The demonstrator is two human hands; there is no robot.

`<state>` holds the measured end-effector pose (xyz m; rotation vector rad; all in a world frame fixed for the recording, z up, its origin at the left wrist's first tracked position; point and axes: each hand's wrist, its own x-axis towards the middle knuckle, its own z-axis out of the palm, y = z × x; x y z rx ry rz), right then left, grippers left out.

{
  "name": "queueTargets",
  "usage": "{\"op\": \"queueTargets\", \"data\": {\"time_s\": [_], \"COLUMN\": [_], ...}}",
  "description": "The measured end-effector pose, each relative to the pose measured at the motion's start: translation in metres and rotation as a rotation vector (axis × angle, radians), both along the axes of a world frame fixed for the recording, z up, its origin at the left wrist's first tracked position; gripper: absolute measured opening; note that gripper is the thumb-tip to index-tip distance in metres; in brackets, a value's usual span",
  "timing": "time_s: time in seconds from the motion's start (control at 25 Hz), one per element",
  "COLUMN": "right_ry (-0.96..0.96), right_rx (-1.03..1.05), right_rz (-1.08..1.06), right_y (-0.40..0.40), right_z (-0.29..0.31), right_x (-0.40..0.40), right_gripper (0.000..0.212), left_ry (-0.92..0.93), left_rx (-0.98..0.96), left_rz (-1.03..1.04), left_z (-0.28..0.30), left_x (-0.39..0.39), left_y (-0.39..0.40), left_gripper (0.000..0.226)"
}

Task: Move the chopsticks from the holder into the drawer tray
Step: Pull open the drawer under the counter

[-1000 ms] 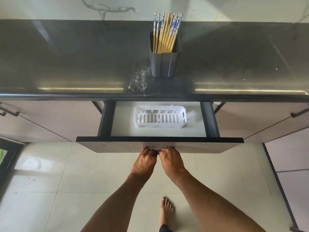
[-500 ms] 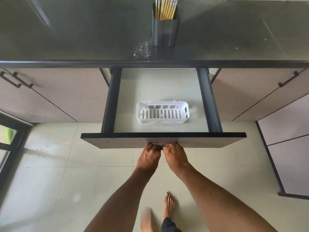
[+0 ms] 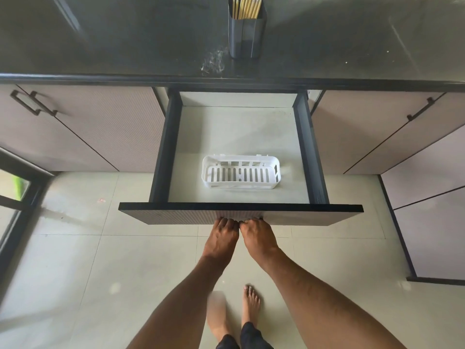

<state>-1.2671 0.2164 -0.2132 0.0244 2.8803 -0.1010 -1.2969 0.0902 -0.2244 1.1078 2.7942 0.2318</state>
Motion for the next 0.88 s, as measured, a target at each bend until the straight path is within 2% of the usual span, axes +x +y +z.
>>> {"op": "queueTargets", "data": {"time_s": [0.2, 0.32, 0.4, 0.56, 0.72, 0.88], "right_ry": [0.074, 0.121, 0.155, 0.319, 0.442, 0.451], "right_rx": [-0.067, -0.065, -0.077, -0.102, -0.04, 0.053], "right_rz": [0.026, 0.066, 0.056, 0.021, 0.047, 0.02], "right_y": [-0.001, -0.002, -0.001, 0.002, 0.011, 0.021], "right_z": [-0.004, 0.001, 0.007, 0.026, 0.052, 0.089], "right_x": [0.012, 0.022, 0.029, 0.043, 0.046, 0.019], "right_gripper": [0.029, 0.035, 0.033, 0.026, 0.034, 0.046], "left_ry": [0.081, 0.139, 0.169, 0.198, 0.235, 0.267], "left_rx": [-0.018, 0.001, 0.018, 0.124, 0.21, 0.224], "left_rz": [-0.065, -0.08, -0.079, -0.047, -0.103, -0.048], "left_z": [-0.001, 0.001, 0.004, 0.027, 0.056, 0.089], "left_x": [0.002, 0.009, 0.015, 0.019, 0.008, -0.022], "left_y": [-0.005, -0.012, -0.017, -0.024, -0.029, -0.026], "left_gripper": [0.041, 0.052, 0.058, 0.052, 0.052, 0.054]}}
